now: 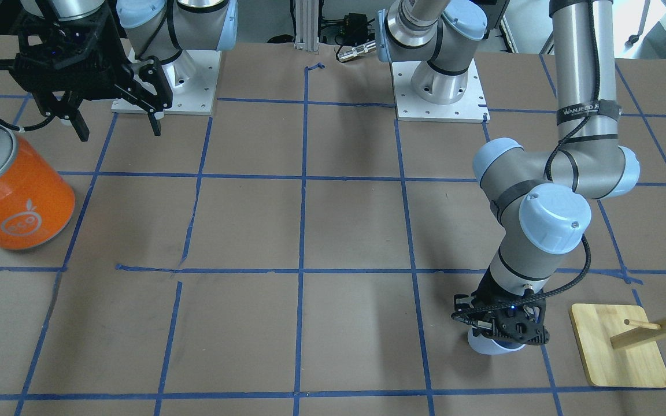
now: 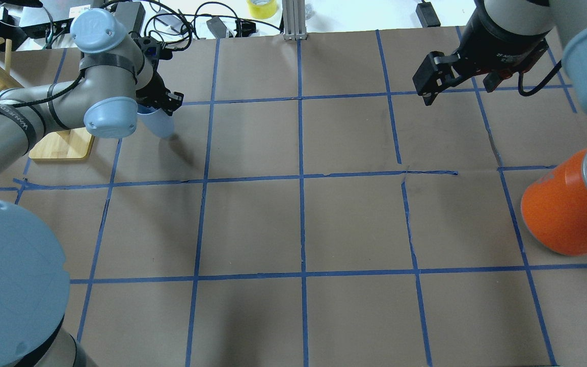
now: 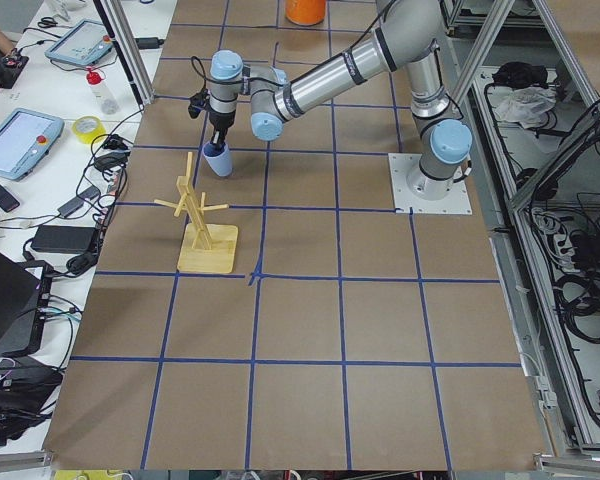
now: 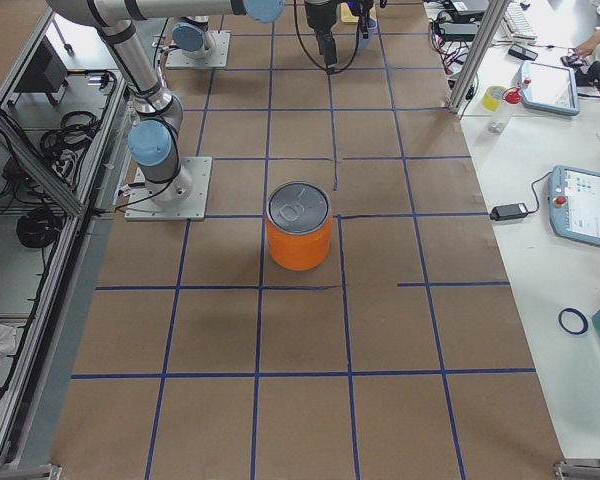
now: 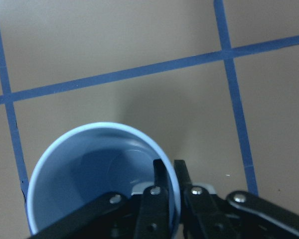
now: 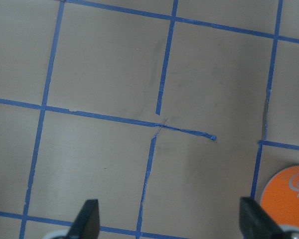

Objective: Flip cup
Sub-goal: 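Set the cup down near the wooden stand and open the left gripper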

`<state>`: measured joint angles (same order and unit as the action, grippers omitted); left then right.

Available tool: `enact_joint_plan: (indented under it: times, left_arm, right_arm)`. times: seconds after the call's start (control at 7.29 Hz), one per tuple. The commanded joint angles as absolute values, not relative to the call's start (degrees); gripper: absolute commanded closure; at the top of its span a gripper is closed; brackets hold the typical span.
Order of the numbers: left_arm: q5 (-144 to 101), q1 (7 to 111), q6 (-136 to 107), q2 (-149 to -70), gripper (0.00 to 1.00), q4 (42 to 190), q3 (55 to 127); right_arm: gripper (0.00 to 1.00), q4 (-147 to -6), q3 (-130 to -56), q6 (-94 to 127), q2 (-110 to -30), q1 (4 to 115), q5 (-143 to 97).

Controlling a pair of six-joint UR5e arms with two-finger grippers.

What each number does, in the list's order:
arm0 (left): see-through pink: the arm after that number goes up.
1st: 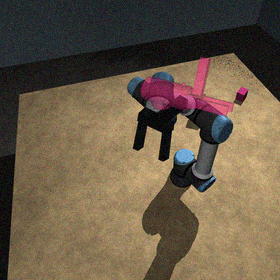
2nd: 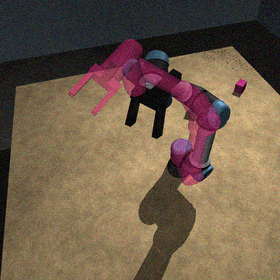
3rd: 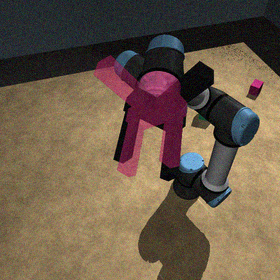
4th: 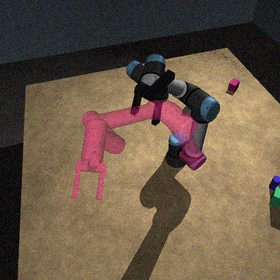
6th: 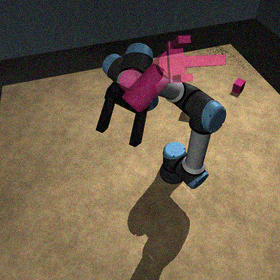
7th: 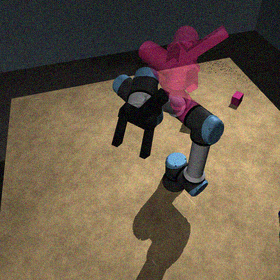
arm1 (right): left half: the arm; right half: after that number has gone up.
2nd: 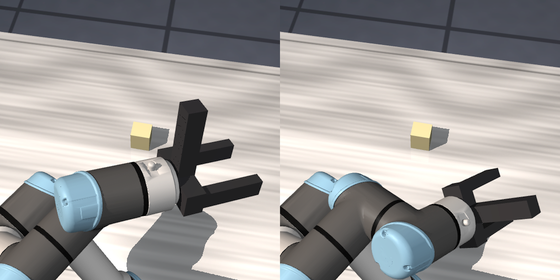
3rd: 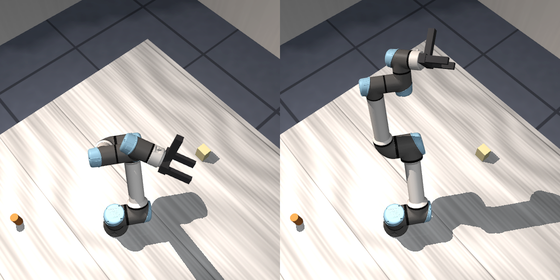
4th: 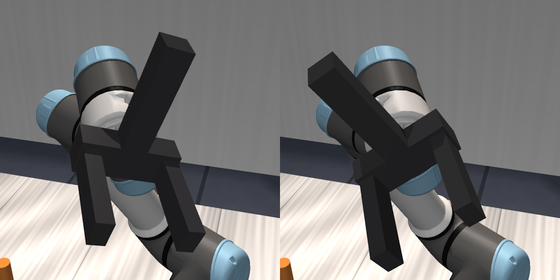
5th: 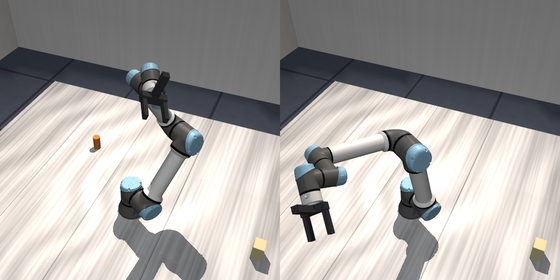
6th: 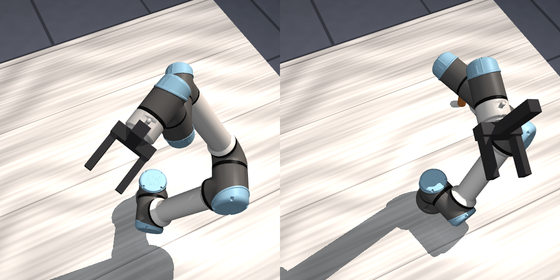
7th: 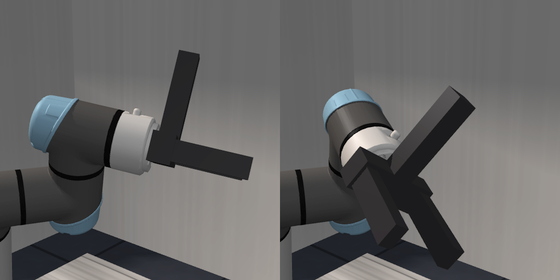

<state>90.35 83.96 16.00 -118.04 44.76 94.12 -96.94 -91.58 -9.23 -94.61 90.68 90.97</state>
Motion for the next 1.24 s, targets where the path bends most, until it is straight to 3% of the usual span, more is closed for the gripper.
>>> enact_joint_plan:
  times: [0.0, 0.55, 1.1]
  left_arm:
    - [90.4, 84.0, 15.9, -117.7, 0.0, 45.1, 94.1]
    - [90.4, 84.5, 14.9, -111.4, 0.0, 55.8, 92.0]
    - [90.3, 85.0, 4.7, -97.9, 0.0, 84.8, 84.5]
  right_arm:
    - [0.0, -96.9, -91.6, -9.2, -94.6, 90.7, 91.1]
    - [0.0, -96.9, -91.6, -9.2, -94.6, 90.7, 91.0]
    - [0.0, -96.9, -91.6, -9.2, -94.7, 90.7, 90.9]
